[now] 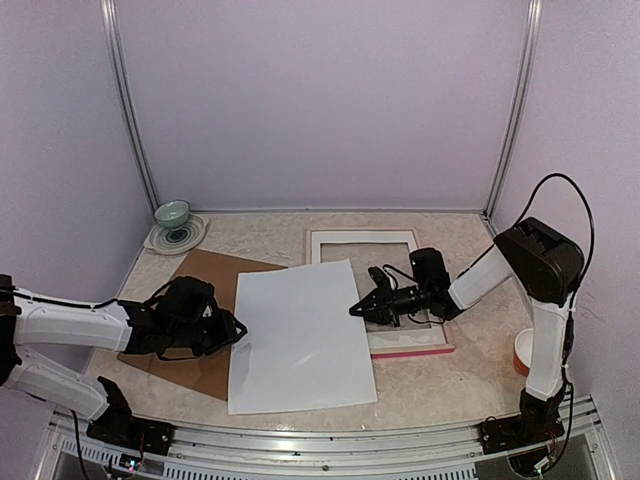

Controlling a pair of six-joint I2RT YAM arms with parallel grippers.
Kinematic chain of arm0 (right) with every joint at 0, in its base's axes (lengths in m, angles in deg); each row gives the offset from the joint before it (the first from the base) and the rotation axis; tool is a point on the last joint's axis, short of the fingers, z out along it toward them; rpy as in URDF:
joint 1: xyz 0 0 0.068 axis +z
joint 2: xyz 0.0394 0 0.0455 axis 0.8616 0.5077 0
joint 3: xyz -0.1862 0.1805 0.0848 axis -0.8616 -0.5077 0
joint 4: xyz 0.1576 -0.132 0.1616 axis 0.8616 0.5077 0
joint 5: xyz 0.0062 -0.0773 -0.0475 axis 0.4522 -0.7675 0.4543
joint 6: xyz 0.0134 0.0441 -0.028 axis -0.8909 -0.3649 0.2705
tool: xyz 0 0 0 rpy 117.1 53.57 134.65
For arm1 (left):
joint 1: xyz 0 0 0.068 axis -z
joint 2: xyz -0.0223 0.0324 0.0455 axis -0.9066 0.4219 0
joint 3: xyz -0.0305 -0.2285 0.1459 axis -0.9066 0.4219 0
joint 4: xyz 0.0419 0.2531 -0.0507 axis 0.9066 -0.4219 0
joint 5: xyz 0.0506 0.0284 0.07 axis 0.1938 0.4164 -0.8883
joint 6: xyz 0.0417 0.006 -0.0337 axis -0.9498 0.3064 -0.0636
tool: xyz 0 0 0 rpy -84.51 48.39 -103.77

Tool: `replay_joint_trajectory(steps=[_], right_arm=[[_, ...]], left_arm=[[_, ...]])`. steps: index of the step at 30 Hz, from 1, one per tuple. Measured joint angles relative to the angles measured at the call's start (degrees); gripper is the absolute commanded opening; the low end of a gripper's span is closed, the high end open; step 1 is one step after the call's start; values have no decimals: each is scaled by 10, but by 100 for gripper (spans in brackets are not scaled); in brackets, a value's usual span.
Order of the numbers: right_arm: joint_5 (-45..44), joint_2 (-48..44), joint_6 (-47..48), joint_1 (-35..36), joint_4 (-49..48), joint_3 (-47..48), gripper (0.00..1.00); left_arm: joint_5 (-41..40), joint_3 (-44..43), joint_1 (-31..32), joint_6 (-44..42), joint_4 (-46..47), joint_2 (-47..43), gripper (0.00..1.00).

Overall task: Put the photo into the frame
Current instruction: Place the photo on the mat board.

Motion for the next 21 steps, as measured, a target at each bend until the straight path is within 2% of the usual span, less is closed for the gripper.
replay_joint_trajectory(steps=[5,12,21], right_arm=[[0,0,14,0,9,2,6],[-16,-2,68,0,70,26,3],[-23,-7,101,-18,76,29,2]], left_arm=[[0,0,0,0,-2,-5,47],[0,0,0,1,-5,-11,47],[0,9,0,4,-5,-20,47]])
